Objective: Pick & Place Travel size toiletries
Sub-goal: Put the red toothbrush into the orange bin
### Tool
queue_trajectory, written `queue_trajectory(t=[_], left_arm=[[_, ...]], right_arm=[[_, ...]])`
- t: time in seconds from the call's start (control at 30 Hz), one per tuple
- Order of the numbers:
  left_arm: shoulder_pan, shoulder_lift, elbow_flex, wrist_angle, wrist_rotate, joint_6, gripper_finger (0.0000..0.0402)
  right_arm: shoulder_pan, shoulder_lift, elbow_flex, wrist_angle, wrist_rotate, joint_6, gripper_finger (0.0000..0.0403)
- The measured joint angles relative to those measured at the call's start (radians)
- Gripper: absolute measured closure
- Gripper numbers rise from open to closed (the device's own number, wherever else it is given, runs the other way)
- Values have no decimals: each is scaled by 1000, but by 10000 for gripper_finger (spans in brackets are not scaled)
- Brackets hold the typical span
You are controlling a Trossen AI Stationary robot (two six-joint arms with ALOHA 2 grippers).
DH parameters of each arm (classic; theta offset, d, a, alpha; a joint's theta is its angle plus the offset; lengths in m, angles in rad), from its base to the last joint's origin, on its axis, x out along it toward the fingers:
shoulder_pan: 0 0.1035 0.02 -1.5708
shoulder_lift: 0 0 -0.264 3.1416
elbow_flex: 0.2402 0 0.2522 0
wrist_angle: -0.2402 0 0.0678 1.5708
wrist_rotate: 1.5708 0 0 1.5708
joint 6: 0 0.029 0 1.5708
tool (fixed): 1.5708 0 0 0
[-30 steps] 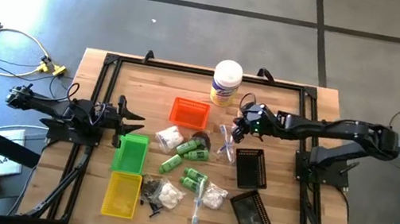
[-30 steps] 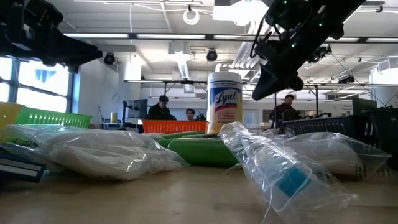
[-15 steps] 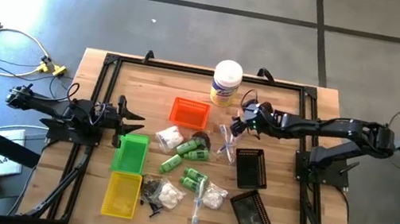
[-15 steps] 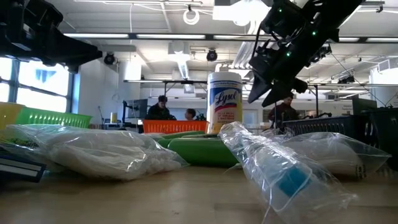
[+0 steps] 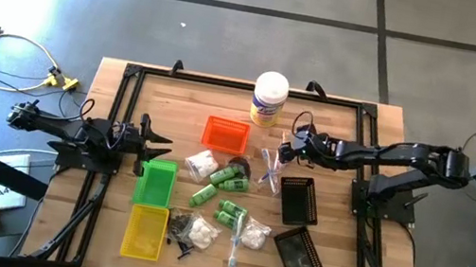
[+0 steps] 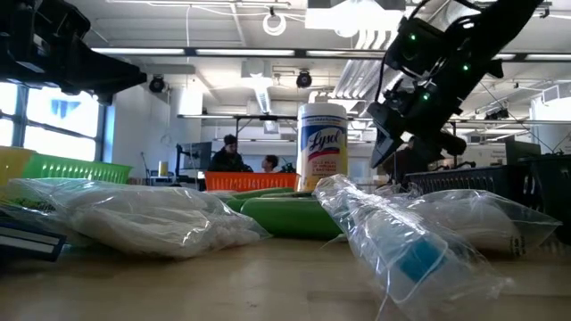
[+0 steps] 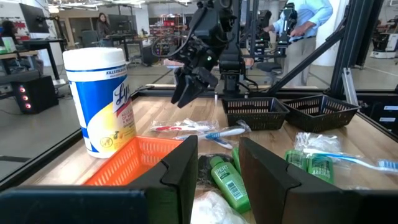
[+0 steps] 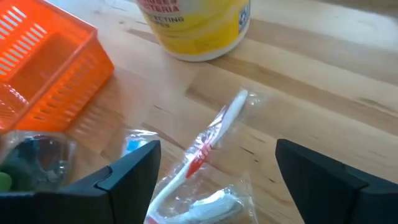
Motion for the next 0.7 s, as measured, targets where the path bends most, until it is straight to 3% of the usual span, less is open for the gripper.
queue_trajectory(t=[0.23,0.7], left_arm=[[0,0,0,-1,0,0,289],[0,0,0,-3,0,0,289]], right_arm=[[3,31,-38,141,-24,0,93],[7,270,-7,224,-21,24,93]])
